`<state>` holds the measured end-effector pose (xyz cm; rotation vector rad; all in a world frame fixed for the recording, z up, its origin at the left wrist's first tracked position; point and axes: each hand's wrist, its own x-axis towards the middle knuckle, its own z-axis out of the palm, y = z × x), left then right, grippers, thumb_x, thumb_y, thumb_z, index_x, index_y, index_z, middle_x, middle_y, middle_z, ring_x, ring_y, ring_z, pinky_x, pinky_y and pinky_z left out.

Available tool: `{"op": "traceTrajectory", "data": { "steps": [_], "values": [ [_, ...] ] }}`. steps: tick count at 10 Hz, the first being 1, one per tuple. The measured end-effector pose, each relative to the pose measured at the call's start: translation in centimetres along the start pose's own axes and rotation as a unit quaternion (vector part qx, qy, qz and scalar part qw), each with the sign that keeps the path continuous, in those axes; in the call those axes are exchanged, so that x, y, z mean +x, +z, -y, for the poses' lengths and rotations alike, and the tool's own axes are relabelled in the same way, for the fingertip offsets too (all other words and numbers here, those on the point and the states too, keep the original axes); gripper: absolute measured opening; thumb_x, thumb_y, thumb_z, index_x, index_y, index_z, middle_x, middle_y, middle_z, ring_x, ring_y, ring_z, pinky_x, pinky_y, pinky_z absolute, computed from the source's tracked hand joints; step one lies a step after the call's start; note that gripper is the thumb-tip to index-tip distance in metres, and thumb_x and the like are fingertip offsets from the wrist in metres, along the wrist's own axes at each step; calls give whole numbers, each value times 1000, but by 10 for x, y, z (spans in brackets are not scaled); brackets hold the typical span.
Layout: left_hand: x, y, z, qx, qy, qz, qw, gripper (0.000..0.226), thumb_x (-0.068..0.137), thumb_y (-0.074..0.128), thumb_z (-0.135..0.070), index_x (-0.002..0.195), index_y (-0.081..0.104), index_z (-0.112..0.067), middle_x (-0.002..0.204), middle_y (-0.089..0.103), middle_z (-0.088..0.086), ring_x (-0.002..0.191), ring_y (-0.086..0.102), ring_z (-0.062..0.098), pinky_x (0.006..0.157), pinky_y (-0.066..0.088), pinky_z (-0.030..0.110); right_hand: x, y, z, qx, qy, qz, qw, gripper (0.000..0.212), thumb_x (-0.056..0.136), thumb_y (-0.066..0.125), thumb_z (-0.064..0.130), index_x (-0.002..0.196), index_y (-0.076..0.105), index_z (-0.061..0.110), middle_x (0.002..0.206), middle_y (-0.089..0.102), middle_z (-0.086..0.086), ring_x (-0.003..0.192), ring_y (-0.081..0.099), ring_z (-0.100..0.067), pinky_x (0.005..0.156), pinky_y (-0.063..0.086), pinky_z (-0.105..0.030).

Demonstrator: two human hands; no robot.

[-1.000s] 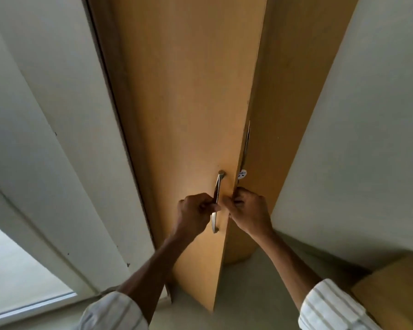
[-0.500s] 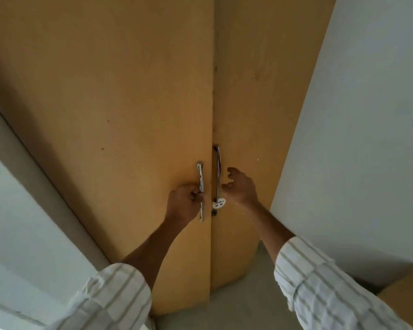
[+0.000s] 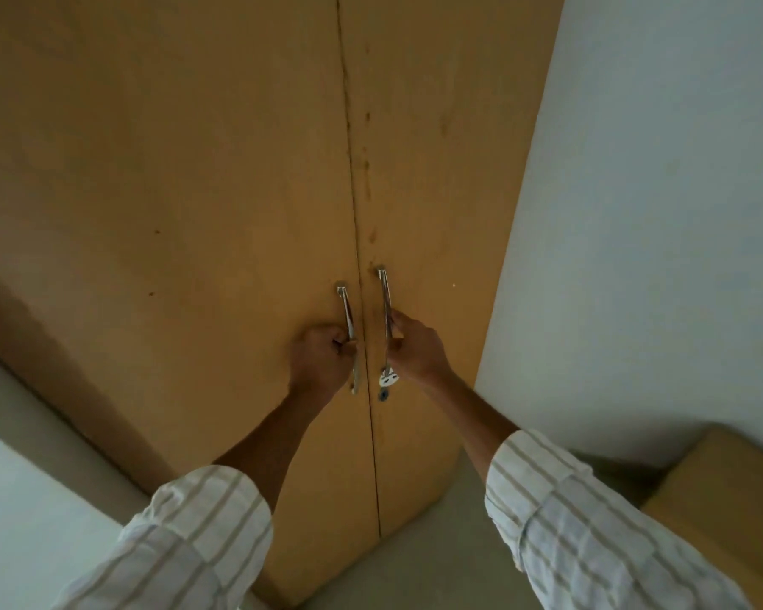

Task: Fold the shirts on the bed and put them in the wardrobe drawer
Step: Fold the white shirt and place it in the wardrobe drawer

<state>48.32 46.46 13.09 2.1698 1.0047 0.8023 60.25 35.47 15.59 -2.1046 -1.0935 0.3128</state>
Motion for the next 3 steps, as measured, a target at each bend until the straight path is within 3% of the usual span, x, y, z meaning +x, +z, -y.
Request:
{"op": "traceTrajectory", "data": {
  "steps": [1, 2, 3],
  "values": [
    [7, 0, 6, -30, 12, 24, 999, 29, 81, 68, -27, 65, 61, -5, 58, 61, 12, 59, 61, 31, 58, 53, 40, -20, 2, 14, 16, 39, -2, 999, 56, 97, 51, 16, 152, 40, 20, 143, 58, -5, 106, 68, -28, 95, 54, -41],
    [3, -10, 2, -60, 19, 54, 997, 18, 87, 71, -19, 70, 69, -12, 67, 68, 4, 62, 60, 19, 62, 48, 31, -54, 11, 11, 9, 120, -17, 993, 62, 98, 56, 23, 155, 34, 20, 156, 44, -2, 133, 53, -23, 111, 44, -37],
    [-7, -11, 11, -99, 16, 88, 991, 18, 88, 69, -18, 72, 65, -10, 71, 65, 4, 66, 58, 20, 62, 45, 30, -98, 13, 7, 19, 166, -50, 985, 60, 98, 58, 27, 154, 37, 22, 154, 46, -1, 130, 55, -22, 109, 45, -37]
  ]
}}
